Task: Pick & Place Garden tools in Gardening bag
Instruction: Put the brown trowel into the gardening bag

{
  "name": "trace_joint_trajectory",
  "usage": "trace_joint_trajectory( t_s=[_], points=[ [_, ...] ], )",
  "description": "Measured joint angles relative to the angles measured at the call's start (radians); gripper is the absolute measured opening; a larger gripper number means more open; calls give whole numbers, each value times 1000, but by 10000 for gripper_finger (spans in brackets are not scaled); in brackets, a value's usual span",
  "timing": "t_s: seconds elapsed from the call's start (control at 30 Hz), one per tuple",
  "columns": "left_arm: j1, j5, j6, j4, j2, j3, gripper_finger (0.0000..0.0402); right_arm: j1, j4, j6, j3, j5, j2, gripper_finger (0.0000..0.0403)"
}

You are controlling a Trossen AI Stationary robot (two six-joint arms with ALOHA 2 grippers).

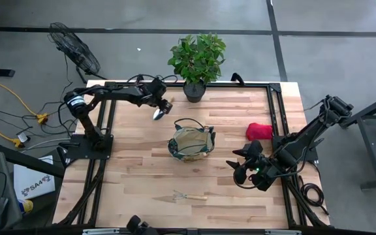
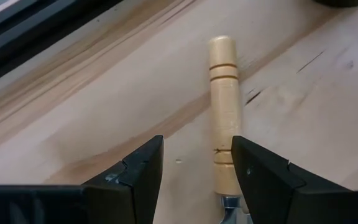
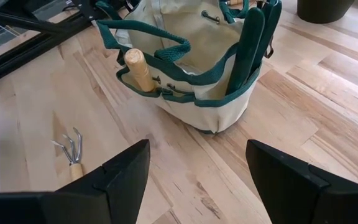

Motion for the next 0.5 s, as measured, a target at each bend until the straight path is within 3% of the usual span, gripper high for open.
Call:
trace_joint_trajectory(
  t_s=[0.5],
  points=[
    [-6,57,75,-23,1,44,186,0,-1,-3,0,0,0,259]
  ],
)
